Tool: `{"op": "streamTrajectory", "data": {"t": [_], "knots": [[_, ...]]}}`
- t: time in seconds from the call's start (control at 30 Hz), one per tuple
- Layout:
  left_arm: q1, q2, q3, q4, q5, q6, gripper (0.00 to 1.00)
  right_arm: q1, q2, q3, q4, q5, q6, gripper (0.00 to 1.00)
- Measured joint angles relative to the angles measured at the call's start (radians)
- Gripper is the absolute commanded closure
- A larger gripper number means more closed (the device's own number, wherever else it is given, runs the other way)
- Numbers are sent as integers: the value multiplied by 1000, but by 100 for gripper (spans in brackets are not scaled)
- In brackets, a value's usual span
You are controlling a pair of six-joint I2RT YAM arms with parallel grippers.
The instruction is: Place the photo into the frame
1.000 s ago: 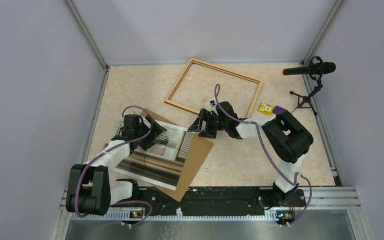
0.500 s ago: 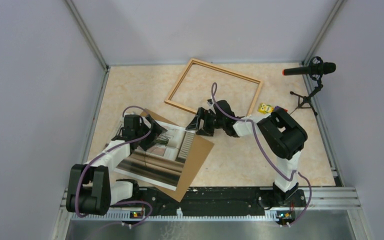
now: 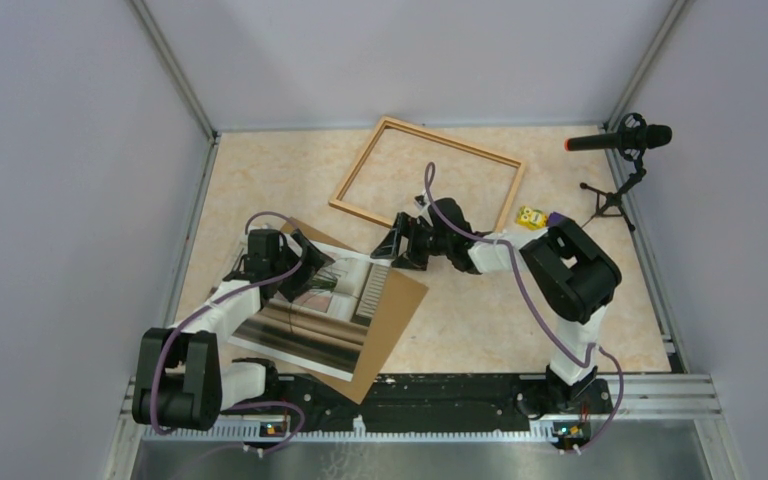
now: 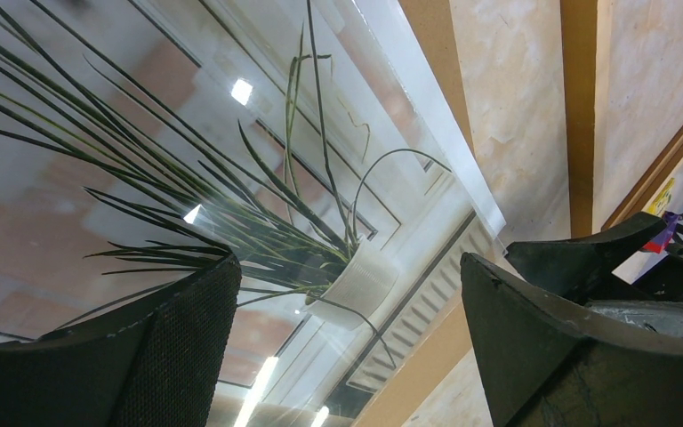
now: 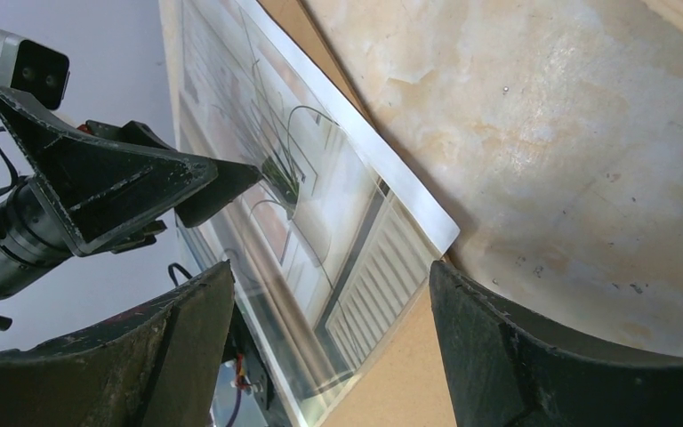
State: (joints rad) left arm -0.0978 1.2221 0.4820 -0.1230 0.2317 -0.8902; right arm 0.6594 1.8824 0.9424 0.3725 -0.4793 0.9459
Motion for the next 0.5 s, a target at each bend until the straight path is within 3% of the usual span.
{"op": "streamTrajectory", "data": {"t": [0.2,0.5], "knots": [[0,-2,-1,0,0,0,1,0,2,0,15,-9,23,21],[0,-3,-1,0,-1,1,1,-8,52,-59,190,-8,144,23]]}}
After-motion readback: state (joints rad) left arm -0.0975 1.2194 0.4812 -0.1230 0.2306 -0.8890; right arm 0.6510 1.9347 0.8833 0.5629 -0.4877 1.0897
